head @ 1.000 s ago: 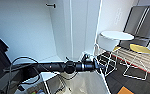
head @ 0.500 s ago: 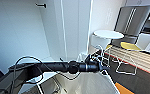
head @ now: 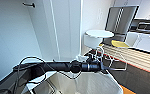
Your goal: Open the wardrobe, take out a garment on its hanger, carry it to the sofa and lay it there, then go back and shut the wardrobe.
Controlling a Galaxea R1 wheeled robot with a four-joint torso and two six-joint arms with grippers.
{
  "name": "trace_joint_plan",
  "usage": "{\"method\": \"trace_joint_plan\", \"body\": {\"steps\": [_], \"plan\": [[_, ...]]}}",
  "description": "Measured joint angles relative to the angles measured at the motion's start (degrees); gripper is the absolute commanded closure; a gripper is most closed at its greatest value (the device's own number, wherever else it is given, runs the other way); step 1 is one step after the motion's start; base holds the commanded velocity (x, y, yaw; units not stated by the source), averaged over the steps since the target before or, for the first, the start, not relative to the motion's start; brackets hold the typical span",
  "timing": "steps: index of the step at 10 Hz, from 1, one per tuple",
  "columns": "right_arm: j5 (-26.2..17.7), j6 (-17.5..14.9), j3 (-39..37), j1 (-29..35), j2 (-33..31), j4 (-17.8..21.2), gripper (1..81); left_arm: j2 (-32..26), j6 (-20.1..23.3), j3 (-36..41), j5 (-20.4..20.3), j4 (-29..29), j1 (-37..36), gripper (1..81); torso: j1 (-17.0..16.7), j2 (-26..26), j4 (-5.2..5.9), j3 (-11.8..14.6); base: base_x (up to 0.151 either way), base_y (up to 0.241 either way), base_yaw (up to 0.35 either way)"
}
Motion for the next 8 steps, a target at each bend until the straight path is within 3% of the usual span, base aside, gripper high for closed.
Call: {"method": "trace_joint_plan", "body": {"steps": [8], "plan": [[0.02,0.00,-0.02,-0.11,-0.02,0.00,1.0,-0.51,0.11,-0.06,0.02,0.07,0.00,81.1,0.00,0.00,0.00,0.00,0.000,0.000,-0.196]]}}
